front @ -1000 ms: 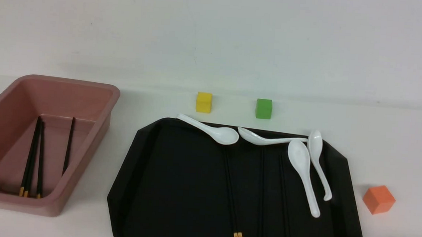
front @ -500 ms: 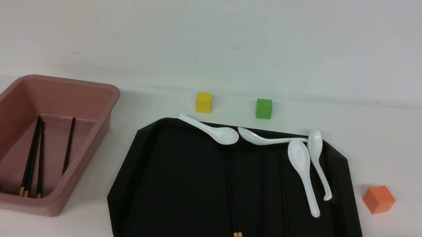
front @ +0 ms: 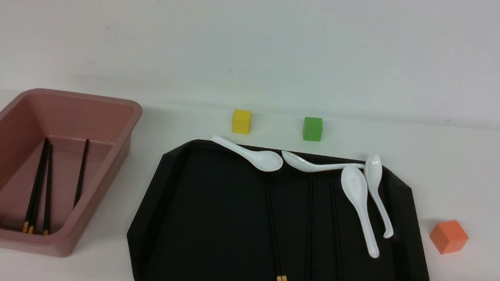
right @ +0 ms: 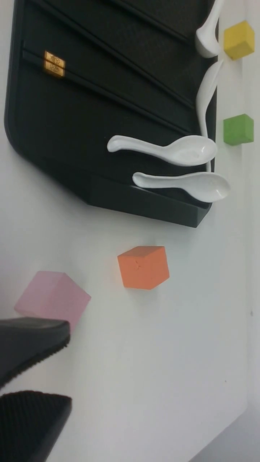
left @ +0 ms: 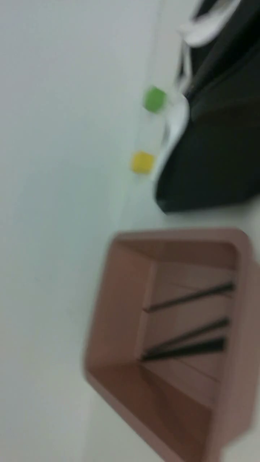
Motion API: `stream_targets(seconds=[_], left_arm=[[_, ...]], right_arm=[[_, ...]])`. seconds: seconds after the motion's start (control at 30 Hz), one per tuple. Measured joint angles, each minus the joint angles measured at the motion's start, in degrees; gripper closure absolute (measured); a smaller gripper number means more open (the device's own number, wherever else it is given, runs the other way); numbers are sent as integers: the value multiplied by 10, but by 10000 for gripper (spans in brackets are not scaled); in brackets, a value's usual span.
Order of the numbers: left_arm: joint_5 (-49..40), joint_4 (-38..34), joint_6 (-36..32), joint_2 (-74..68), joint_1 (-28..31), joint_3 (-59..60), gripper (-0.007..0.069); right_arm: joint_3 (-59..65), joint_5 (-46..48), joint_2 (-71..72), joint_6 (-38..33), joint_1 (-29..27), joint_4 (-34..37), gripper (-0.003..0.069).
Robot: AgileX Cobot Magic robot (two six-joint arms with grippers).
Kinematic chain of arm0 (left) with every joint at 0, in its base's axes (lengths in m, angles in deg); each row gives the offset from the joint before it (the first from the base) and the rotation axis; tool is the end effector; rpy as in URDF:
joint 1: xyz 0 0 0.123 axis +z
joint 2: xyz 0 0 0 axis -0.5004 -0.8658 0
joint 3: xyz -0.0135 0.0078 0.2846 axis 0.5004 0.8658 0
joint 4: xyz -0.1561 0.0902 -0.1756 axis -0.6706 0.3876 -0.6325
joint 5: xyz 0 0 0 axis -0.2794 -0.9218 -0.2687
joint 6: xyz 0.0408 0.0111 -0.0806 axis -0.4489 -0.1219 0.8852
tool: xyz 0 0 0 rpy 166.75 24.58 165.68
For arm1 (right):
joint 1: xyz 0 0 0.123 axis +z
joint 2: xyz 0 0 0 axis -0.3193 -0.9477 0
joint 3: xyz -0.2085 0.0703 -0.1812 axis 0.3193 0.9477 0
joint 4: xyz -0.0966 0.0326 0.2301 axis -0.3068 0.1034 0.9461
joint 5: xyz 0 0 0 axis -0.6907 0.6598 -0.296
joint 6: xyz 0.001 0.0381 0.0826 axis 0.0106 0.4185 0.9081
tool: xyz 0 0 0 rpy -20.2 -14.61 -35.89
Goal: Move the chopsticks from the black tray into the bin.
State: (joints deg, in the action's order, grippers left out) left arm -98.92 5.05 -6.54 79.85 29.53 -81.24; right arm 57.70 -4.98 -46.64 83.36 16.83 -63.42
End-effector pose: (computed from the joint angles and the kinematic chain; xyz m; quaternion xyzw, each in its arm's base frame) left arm 0.0344 -0.0111 0.2566 -0.0591 0.7382 -0.1385 0.6575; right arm 0.0526 0.0000 0.1746 0.0342 0.7999 0.0174 0.5989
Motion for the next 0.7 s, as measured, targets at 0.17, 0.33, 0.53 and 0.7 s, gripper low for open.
stream_targets(seconds=[0.17, 0.33, 0.53, 0.7], left_arm=[[18, 51, 54, 0, 0, 81, 626], [31, 105, 113, 0, 0, 147, 621], [43, 122, 142, 0, 0, 162, 616], [44, 123, 144, 0, 0, 163, 613]], right_arm=[[0, 0, 0, 0, 0, 0, 419], [0, 0, 0, 0, 0, -1, 419], [0, 0, 0, 0, 0, -1, 419], [0, 0, 0, 0, 0, -1, 419]])
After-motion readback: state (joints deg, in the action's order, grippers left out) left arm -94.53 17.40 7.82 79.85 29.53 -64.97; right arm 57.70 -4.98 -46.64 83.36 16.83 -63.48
